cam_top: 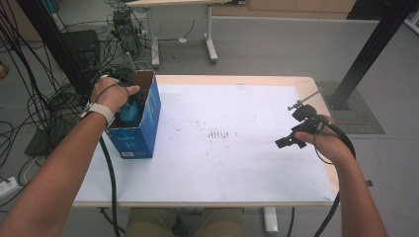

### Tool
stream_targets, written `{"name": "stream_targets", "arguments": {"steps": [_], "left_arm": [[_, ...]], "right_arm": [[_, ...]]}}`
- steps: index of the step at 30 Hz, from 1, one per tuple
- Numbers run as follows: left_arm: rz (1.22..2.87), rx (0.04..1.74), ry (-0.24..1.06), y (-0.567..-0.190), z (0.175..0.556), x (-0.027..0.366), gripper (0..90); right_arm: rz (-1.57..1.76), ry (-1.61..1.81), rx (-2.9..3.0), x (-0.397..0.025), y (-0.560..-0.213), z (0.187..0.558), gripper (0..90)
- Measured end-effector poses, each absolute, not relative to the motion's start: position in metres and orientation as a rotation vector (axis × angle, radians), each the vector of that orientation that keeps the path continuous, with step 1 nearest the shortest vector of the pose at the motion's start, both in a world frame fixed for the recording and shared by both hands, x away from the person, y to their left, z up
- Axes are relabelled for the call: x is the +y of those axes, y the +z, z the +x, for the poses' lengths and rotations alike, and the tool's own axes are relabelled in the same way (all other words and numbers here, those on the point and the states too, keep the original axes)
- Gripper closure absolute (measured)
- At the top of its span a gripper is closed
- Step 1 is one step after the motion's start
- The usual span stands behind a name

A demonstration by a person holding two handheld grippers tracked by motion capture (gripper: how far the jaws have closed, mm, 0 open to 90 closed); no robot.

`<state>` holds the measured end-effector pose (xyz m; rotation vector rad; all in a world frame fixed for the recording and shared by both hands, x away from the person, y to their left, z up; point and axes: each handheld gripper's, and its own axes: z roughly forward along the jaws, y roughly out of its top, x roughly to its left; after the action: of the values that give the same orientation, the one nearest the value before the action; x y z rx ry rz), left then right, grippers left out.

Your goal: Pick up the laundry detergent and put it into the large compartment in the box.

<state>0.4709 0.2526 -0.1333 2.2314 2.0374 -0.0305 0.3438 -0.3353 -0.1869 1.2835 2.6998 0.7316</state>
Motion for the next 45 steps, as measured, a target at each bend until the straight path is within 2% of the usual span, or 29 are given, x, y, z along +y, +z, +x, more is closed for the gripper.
{"name": "stream_targets", "arguments": {"steps": [7,11,17,34,40,45], "left_arm": [[2.208,2.01,-0.028,-0.125,0.466,0.26,23.3],[2.204,1.98,-0.018,-0.114,0.463,0.261,13.6],[2.237,1.906,-0.035,-0.101,0.462,0.257,9.7],[2.242,1.776,-0.023,-0.063,0.455,0.254,8.6],[2.203,1.663,-0.087,-0.042,0.452,0.27,4.6],[2.231,1.59,-0.034,-0.019,0.448,0.264,4.7]], "right_arm": [[1.278,0.732,2.696,-0.335,-0.184,0.343,8.6],[1.279,0.726,2.695,-0.335,-0.182,0.342,8.6],[1.27,0.726,2.691,-0.335,-0.179,0.341,8.7],[1.274,0.721,2.68,-0.336,-0.171,0.337,8.7],[1.272,0.719,2.682,-0.337,-0.169,0.338,9.0],[1.273,0.718,2.676,-0.336,-0.166,0.338,9.1]]}}
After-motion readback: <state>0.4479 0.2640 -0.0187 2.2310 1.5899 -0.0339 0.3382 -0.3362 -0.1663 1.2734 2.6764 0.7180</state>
